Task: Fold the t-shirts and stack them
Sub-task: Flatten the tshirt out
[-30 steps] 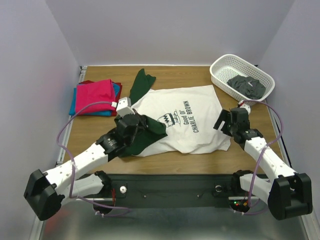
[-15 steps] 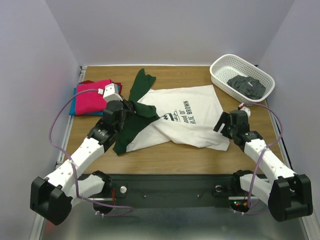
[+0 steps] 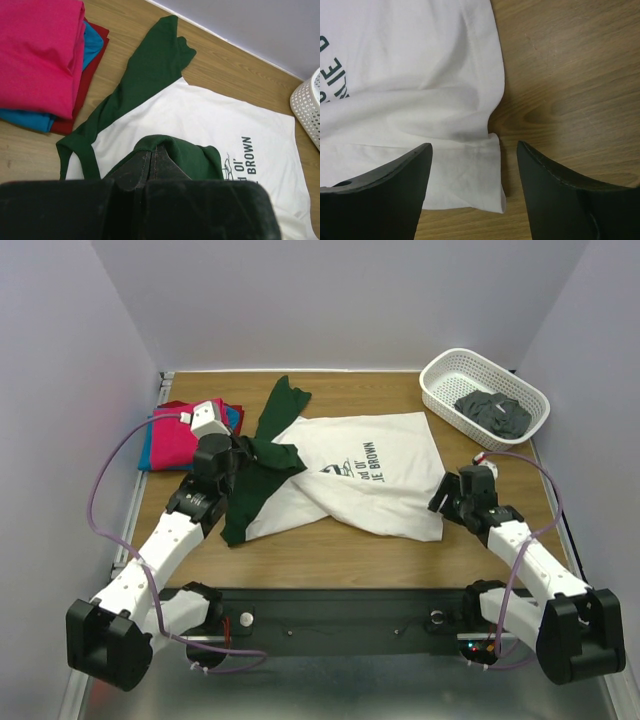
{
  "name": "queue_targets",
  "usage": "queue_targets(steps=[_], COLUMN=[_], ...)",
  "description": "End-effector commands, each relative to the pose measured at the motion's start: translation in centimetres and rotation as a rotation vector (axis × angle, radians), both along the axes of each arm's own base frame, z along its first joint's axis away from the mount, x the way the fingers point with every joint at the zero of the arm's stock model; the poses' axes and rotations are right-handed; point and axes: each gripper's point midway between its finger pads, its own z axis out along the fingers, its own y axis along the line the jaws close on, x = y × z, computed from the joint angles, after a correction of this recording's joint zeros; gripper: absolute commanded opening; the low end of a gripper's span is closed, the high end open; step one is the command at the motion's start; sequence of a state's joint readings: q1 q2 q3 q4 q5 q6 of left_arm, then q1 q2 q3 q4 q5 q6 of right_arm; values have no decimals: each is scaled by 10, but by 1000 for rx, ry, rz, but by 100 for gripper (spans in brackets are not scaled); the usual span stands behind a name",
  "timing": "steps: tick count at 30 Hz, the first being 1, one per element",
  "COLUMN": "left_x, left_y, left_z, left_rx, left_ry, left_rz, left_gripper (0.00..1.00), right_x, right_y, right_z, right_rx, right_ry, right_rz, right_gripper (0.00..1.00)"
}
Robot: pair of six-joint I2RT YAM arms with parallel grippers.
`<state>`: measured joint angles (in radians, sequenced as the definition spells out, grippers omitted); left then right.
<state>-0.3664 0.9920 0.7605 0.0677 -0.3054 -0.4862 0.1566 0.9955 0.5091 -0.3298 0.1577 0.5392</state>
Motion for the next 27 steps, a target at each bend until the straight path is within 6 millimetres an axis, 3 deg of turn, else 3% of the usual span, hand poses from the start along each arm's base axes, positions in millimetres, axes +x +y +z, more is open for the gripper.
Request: queue_targets(steps=[1,10,17,24,27], left_x=[7,9,9,10,9], left_y=[4,1,3,2,1], left_z=[35,31,33,33,35], left_rx=[-8,-12,-13,-17,-19], left_ry=[-84,-74,-80,-77,-81], left_rz=[8,-9,-6,-15,-19], left_gripper=[0,0,0,0,0], right_x=[4,0,-4,-4,-4], right_y=[7,13,20,21,19], right_z=[-3,-20,-24,-23,-15], right_rx=[17,8,8,4,-3], right_ry=[24,109,142,142,111], right_rz=[33,60,76,81,68], right_gripper=[73,57,54,30,13])
